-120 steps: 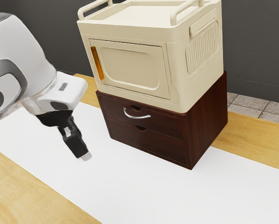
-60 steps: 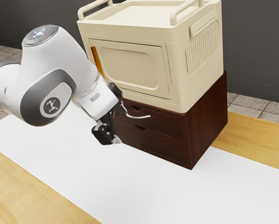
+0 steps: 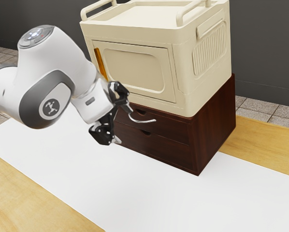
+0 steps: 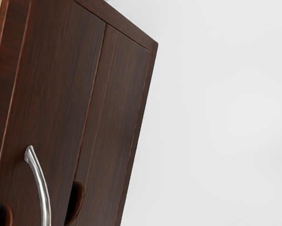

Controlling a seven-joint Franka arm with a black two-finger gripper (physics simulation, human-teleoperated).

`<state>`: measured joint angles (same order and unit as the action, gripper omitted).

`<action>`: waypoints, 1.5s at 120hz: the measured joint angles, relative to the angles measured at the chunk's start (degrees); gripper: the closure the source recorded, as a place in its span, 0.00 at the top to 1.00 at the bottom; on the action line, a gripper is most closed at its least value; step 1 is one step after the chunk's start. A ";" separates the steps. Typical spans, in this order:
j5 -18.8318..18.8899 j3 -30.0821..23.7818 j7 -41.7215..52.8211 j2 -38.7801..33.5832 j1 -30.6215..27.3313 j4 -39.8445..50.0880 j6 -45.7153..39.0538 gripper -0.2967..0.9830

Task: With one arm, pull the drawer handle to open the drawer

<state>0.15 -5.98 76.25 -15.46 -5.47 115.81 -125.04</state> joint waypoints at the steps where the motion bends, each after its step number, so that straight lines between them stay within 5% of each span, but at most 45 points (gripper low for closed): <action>1: 0.01 0.58 0.13 0.08 0.54 0.00 -0.01 0.77; 35: 0.14 5.53 3.45 3.65 3.06 -0.02 -0.68 0.77; 180: 0.64 5.62 7.18 11.05 3.11 -1.98 -6.42 0.74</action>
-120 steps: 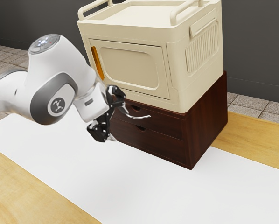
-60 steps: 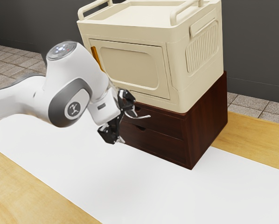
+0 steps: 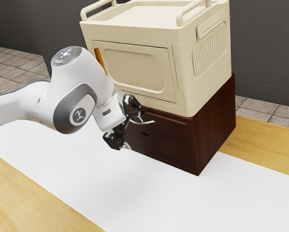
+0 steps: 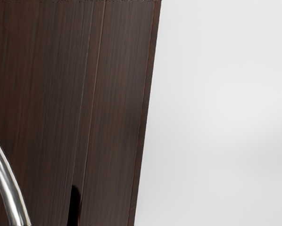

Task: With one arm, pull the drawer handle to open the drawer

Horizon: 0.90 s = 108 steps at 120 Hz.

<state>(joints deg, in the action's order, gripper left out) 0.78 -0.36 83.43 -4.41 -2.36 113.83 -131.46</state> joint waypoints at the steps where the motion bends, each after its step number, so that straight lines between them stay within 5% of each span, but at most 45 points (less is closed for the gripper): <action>1: 0.00 0.00 0.00 -0.03 0.00 0.00 -0.01 0.74; 65: -0.18 0.66 -1.46 -1.74 0.10 1.14 -0.46 0.35; 108: -0.07 0.80 -3.15 -3.41 0.04 2.99 -0.53 0.26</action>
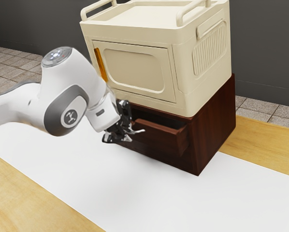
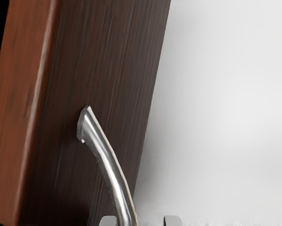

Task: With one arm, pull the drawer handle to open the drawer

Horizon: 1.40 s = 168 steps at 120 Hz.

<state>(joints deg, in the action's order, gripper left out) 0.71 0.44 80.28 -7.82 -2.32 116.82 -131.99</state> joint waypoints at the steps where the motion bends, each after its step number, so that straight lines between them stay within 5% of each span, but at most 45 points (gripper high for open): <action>1: 0.00 0.00 -0.03 -0.17 0.00 0.15 0.00 0.26; 168: 0.17 1.31 -2.31 -23.02 0.02 22.14 -1.51 0.25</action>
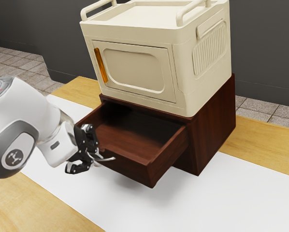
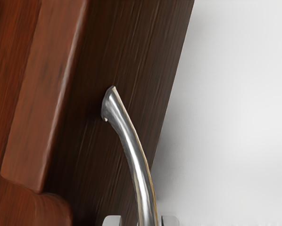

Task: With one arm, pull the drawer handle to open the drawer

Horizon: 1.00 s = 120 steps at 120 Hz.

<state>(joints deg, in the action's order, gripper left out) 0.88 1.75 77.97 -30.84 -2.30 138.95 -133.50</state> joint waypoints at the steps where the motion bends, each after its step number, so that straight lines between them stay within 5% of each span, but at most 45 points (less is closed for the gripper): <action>1: 0.00 0.00 0.00 -0.14 0.00 0.09 0.00 0.25; 41: 0.16 0.01 -0.11 -1.86 -0.07 1.34 -0.11 0.25; 57: 1.65 0.01 -0.09 -1.88 -0.07 1.40 -0.30 0.42; 89: 2.20 -0.55 -0.91 -5.54 -0.03 1.07 0.35 0.60; 120: 2.42 -4.19 -22.60 2.70 0.25 -26.29 25.48 0.72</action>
<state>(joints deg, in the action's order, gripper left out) 3.30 -2.44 55.37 -28.15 -2.04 112.66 -108.02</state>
